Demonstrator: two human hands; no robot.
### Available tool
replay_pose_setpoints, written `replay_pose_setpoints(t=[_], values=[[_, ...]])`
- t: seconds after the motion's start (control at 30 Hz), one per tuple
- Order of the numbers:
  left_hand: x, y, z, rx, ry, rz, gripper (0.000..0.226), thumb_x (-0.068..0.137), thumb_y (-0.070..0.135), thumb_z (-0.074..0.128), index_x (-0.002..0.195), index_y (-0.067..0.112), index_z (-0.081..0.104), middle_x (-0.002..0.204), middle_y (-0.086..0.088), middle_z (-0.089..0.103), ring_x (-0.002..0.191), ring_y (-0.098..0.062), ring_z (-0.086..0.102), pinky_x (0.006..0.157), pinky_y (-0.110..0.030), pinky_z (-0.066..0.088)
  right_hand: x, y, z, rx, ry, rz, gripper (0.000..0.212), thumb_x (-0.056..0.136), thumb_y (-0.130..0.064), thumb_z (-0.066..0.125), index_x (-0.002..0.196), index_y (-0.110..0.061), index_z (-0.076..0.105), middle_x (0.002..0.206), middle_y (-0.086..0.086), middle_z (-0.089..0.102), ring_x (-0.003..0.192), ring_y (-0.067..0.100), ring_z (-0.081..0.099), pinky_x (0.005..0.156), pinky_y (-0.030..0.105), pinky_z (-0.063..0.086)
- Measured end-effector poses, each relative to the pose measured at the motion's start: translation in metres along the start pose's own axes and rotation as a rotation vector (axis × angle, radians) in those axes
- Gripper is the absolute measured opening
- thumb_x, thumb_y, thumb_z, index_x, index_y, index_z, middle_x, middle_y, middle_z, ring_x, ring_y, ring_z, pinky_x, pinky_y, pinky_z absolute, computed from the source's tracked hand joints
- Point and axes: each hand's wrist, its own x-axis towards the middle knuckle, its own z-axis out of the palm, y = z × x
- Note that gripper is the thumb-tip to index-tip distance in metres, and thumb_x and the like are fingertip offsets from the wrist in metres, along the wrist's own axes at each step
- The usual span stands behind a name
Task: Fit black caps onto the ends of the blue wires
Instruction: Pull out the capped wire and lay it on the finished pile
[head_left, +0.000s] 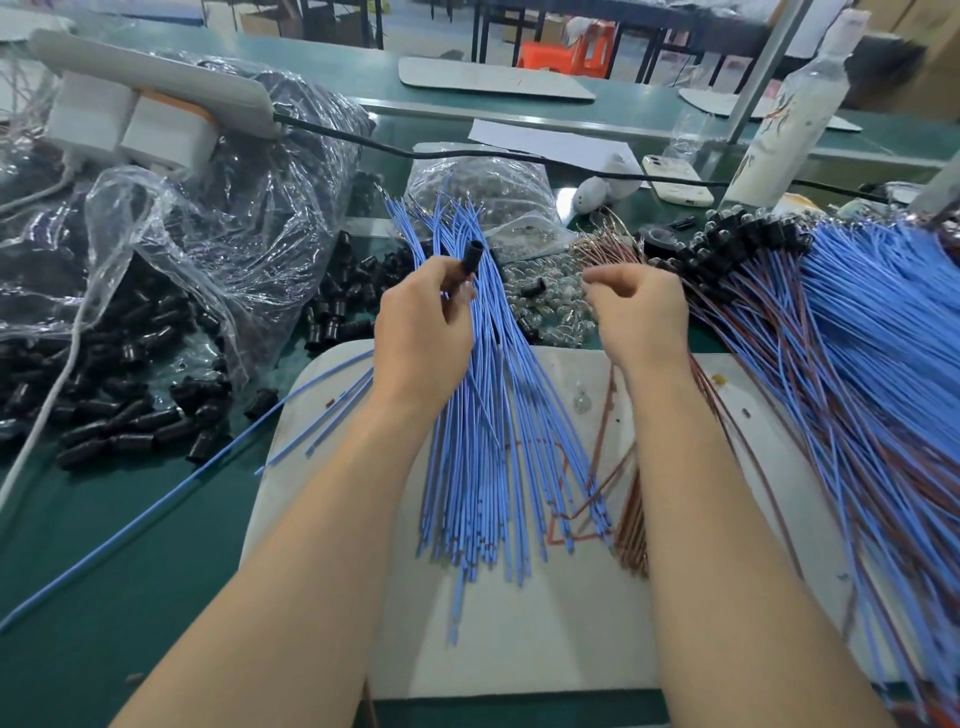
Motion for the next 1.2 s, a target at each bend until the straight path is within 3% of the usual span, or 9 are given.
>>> replay_pose_setpoints(t=[0.1,0.27,0.37,0.43,0.67,0.83,1.0,1.1,1.2], values=[[-0.001,0.001,-0.001,-0.054,-0.007,-0.028,0.013,0.095,0.012,0.052,0.104,0.011,0.061,0.089,0.006,0.066,0.069,-0.001,0.057,0.065,-0.012,0.044,0.002,0.006,-0.001,-0.051,-0.083,0.050,0.029,0.088,-0.005,0.052,0.106,-0.013,0.073,0.094,0.000,0.069,0.065,0.006,0.057,0.062,0.019,0.046],[-0.002,0.003,-0.003,-0.117,0.006,-0.019,0.008,0.096,0.021,0.052,0.098,0.014,0.057,0.085,0.004,0.066,0.077,-0.015,0.061,0.069,-0.017,0.047,-0.001,0.001,-0.001,-0.150,-0.157,-0.042,0.032,0.090,-0.006,0.050,0.113,-0.019,0.068,0.105,-0.001,0.068,0.068,-0.001,0.051,0.057,0.008,0.037],[-0.002,0.005,-0.003,-0.130,-0.033,-0.024,0.011,0.096,0.019,0.054,0.102,0.012,0.059,0.086,0.000,0.067,0.080,-0.022,0.064,0.077,-0.038,0.054,-0.002,-0.001,-0.002,-0.267,-0.164,-0.057,0.019,0.088,-0.011,0.059,0.100,-0.019,0.072,0.099,-0.003,0.069,0.083,0.005,0.058,0.067,0.008,0.037],[-0.003,0.005,-0.003,-0.121,-0.037,-0.016,0.010,0.095,0.015,0.055,0.101,0.009,0.060,0.085,-0.002,0.067,0.077,-0.024,0.065,0.076,-0.043,0.054,-0.003,-0.003,-0.001,-0.341,-0.226,-0.033,0.010,0.086,-0.015,0.065,0.088,-0.022,0.072,0.096,-0.004,0.069,0.085,0.007,0.058,0.070,0.014,0.039],[-0.003,0.004,-0.003,-0.071,-0.026,-0.029,0.007,0.094,0.012,0.056,0.094,0.009,0.062,0.080,0.004,0.068,0.071,-0.008,0.067,0.074,-0.038,0.056,-0.005,-0.005,0.005,-0.453,-0.342,0.000,0.005,0.086,-0.026,0.068,0.088,-0.031,0.066,0.115,0.003,0.060,0.072,0.005,0.052,0.064,0.025,0.041],[-0.003,0.005,-0.003,-0.056,-0.040,-0.035,0.007,0.094,0.012,0.056,0.089,0.013,0.061,0.076,0.012,0.065,0.068,0.000,0.065,0.073,-0.030,0.056,-0.004,-0.003,0.006,-0.389,-0.254,-0.022,0.005,0.090,-0.019,0.062,0.089,-0.023,0.065,0.108,0.002,0.061,0.089,0.014,0.057,0.074,0.023,0.042],[-0.003,0.003,-0.003,-0.056,-0.044,-0.042,0.006,0.092,0.010,0.058,0.091,0.012,0.064,0.079,0.006,0.068,0.071,-0.002,0.067,0.076,-0.031,0.057,-0.001,-0.004,-0.004,-0.078,-0.119,0.031,0.006,0.090,-0.015,0.061,0.086,-0.019,0.060,0.079,-0.008,0.058,0.072,0.005,0.054,0.062,0.018,0.041],[-0.003,0.003,-0.003,-0.053,-0.042,-0.047,0.006,0.091,0.010,0.060,0.093,0.011,0.065,0.080,0.003,0.070,0.072,-0.006,0.067,0.077,-0.033,0.057,0.001,0.000,-0.008,-0.173,-0.077,0.033,0.006,0.088,-0.012,0.060,0.087,-0.017,0.063,0.082,-0.004,0.062,0.079,0.012,0.057,0.072,0.024,0.043],[-0.003,0.003,-0.003,-0.054,-0.038,-0.051,0.006,0.091,0.011,0.060,0.094,0.012,0.065,0.080,0.004,0.070,0.073,-0.006,0.067,0.077,-0.034,0.057,0.002,0.001,-0.012,-0.299,-0.098,0.048,0.013,0.086,-0.011,0.059,0.083,-0.022,0.065,0.085,-0.003,0.064,0.081,0.012,0.058,0.069,0.022,0.041]])
